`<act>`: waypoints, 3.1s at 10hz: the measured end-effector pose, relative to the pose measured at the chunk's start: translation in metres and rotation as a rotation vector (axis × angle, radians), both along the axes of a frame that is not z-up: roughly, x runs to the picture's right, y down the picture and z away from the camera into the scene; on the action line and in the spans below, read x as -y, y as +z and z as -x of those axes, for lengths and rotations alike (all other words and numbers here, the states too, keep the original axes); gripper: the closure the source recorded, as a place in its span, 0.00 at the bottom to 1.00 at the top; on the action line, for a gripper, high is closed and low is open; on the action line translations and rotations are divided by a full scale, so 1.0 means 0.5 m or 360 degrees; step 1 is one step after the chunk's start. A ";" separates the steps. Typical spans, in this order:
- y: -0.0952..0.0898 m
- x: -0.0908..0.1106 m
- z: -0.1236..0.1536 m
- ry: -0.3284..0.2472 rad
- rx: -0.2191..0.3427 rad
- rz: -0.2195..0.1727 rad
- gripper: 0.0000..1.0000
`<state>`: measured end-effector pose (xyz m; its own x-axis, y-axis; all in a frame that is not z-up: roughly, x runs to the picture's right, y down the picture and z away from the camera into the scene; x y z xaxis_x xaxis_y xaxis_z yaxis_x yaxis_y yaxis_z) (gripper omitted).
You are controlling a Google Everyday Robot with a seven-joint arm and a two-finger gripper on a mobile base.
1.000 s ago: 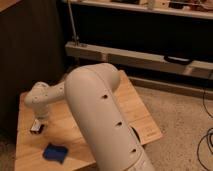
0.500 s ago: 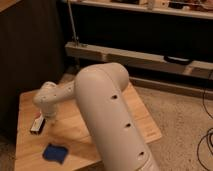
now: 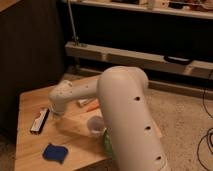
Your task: Push the eraser across the table
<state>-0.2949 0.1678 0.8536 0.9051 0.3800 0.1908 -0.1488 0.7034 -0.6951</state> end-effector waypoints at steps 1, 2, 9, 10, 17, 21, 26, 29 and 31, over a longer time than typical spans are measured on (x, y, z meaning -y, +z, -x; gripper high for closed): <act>0.001 0.002 -0.003 0.0039 0.0044 0.0026 1.00; 0.003 0.005 -0.008 0.0071 0.0077 0.0043 1.00; -0.012 -0.003 0.035 0.0115 0.0257 0.0114 1.00; -0.016 -0.006 0.043 0.0106 0.0269 0.0117 1.00; -0.024 -0.027 0.113 0.0038 0.0336 0.0141 1.00; -0.023 -0.040 0.160 -0.0013 0.0371 0.0141 1.00; -0.013 -0.033 0.218 -0.0097 0.0376 0.0077 1.00; -0.002 -0.013 0.265 -0.0126 0.0378 0.0037 1.00; 0.006 -0.002 0.292 -0.0134 0.0378 0.0020 1.00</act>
<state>-0.4408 0.1687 0.8568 0.8640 0.3090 0.3975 0.0783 0.6974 -0.7124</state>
